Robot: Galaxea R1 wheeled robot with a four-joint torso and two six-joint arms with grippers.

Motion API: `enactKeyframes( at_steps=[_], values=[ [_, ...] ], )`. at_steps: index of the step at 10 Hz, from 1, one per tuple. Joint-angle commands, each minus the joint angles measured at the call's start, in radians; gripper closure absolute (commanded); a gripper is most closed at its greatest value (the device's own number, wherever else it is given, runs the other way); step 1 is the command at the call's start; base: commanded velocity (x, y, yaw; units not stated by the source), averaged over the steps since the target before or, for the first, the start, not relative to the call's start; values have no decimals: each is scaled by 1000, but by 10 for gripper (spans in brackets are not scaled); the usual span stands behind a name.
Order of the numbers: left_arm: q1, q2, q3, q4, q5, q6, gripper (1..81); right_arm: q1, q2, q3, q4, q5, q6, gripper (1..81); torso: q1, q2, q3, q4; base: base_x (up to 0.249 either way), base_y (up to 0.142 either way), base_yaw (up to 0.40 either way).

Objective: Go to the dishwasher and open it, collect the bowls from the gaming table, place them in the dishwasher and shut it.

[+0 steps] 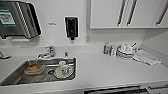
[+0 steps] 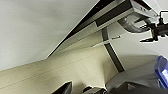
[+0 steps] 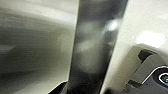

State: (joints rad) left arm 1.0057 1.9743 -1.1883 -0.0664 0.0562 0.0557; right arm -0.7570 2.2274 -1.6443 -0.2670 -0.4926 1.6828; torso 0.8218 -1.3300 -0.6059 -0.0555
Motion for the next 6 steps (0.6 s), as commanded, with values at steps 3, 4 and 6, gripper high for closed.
enactKeyframes(
  at_steps=[3, 4, 6],
  values=[
    [-81, -38, 29, 7, 48, 9, 10, 29, -69, 2, 3, -126, 8, 10, 0, 0, 0, 0, 0, 0, 0],
    [-81, -37, 29, 7, 50, 9, 10, 29, -70, 3, 3, -124, 8, 10, 0, 0, 0, 0, -67, 0, 0],
    [-81, -37, 30, 7, 50, 9, 10, 29, -70, 11, 3, -124, 9, 10, 1, 1, 0, 0, -77, 0, 0]
  ],
)
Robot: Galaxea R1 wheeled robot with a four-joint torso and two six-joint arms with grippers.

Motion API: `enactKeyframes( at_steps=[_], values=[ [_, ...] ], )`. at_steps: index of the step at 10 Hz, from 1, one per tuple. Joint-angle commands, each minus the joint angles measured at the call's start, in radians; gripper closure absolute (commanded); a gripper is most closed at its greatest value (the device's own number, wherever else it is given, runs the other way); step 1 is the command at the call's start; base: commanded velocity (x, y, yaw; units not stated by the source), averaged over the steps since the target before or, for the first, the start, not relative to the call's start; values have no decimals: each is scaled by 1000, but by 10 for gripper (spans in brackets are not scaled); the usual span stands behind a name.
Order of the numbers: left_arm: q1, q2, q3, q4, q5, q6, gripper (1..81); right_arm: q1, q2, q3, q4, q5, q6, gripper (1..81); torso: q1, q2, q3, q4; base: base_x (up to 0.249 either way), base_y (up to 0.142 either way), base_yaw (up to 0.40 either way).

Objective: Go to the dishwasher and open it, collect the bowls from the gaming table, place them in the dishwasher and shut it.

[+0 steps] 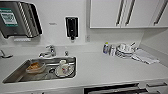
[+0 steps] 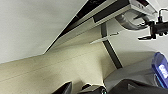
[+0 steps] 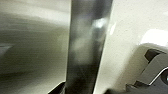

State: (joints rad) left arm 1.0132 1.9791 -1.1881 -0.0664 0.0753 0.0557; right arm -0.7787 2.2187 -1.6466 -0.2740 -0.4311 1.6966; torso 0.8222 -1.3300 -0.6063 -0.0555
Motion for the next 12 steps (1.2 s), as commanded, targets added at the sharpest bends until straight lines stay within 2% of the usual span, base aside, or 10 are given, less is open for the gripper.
enactKeyframes(
  at_steps=[1, 4, 7, 10, 12],
  values=[
    [-89, -42, 30, 7, 31, 9, 10, 51, -61, 13, 10, -186, -5, 10, 0, 0, 0, 0, -81, 0, 0],
    [-86, -38, 27, 8, 31, 9, 10, 20, -60, 2, 10, -144, -5, 10, 0, 0, 0, 0, -84, 0, 0],
    [-84, -34, 30, 8, 31, 9, 10, -55, -34, -62, 27, -15, 0, 10, 1, 0, 0, 0, -85, 0, 0],
    [-83, -28, 27, 8, 46, 9, 10, -124, 55, -169, 26, 63, -1, 10, 0, 0, 0, 0, -86, 0, 0],
    [-78, -6, 15, 10, 64, 10, 10, -165, 166, -306, 26, 109, -6, 10, 0, -1, 0, 0, -89, 0, 0]
  ],
)
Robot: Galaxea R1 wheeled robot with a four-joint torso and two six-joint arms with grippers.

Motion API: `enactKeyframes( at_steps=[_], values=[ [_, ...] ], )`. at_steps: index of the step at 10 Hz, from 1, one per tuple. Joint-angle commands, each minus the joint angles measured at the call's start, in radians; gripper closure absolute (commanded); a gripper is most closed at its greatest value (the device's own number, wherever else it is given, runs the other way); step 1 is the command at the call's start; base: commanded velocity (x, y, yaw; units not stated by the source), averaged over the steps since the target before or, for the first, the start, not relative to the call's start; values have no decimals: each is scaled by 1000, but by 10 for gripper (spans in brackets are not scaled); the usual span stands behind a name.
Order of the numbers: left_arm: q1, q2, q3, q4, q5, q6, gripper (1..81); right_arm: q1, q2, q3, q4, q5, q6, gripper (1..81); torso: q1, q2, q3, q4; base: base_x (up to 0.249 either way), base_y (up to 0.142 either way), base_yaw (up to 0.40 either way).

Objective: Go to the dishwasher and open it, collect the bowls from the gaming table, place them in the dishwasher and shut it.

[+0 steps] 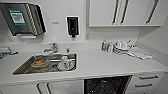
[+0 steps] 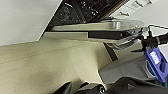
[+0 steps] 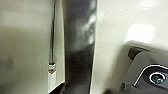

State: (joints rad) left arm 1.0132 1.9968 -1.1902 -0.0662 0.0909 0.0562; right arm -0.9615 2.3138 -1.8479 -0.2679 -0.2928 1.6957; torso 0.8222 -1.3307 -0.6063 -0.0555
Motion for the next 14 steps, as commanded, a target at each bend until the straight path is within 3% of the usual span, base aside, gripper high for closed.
enactKeyframes(
  at_steps=[1, 14],
  values=[
    [-70, -13, 12, 11, 53, 10, 10, 3, 122, -173, 21, -10, -10, 10, 0, 0, 0, 0, -90, 0, 0],
    [-49, 28, -22, 11, 66, 11, 10, -75, 115, -220, 13, 60, -14, 10, 0, 0, 0, 0, -87, 0, 0]
  ],
)
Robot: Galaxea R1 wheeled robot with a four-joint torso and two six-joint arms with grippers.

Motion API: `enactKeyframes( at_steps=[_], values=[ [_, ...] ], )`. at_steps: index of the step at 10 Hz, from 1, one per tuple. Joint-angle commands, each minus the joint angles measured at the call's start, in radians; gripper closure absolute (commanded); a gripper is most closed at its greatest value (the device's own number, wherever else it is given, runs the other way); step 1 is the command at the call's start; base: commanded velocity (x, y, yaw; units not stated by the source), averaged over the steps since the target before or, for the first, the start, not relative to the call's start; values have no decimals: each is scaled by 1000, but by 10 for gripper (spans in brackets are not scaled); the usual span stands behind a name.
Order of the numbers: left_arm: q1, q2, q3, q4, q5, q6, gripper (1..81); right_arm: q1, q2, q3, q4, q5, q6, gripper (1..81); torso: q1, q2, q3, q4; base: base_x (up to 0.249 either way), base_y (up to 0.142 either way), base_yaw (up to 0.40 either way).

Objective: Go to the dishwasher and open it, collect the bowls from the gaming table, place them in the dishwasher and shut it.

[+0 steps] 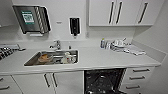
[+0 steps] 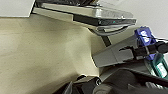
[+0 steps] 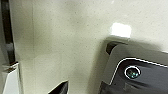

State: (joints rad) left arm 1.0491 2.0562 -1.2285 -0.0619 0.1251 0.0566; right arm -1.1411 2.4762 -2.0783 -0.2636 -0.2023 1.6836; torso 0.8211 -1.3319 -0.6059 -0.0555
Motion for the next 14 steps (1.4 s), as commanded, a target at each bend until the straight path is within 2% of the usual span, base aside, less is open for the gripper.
enactKeyframes(
  at_steps=[1, 3, 4, 6, 7, 8, 11, 12, 14],
  values=[
    [-77, -23, -3, 7, 33, 11, 10, 105, -53, 23, -14, -31, -27, 10, 0, 0, 0, 0, 0, 0, 0],
    [-38, -7, -82, 7, 33, 11, 10, 89, -66, 56, -146, -10, -178, 10, 0, 0, 0, 0, 0, 0, 0],
    [-1, 6, -137, 7, 31, 12, 10, 59, -73, 78, -235, 31, -292, 10, 0, 0, 0, 0, 0, 0, 0],
    [68, 38, -264, 4, 19, 16, 10, -33, -125, 171, -390, 138, -527, 10, 0, 0, 0, 0, 0, 0, 0],
    [90, 49, -293, -4, 21, 13, 10, -81, -142, 192, -449, 214, -599, 10, 0, 0, 0, 0, 0, 0, 0],
    [122, 65, -330, -6, 30, 14, 10, -122, -141, 186, -497, 253, -620, 10, 0, 0, 0, 0, 0, 0, 0],
    [211, 124, -413, 5, 18, 19, 10, -207, -112, 176, -621, 259, -628, 10, 0, 0, 0, 0, 0, 0, 0],
    [228, 141, -430, 4, 18, 19, 10, -223, -93, 160, -635, 259, -627, 10, -64, 100, 0, 0, 0, 0, 0],
    [268, 176, -462, 4, 14, 19, 10, -253, -46, 94, -646, 291, -634, 10, -77, 119, 0, 0, 0, 0, 0]
  ],
)
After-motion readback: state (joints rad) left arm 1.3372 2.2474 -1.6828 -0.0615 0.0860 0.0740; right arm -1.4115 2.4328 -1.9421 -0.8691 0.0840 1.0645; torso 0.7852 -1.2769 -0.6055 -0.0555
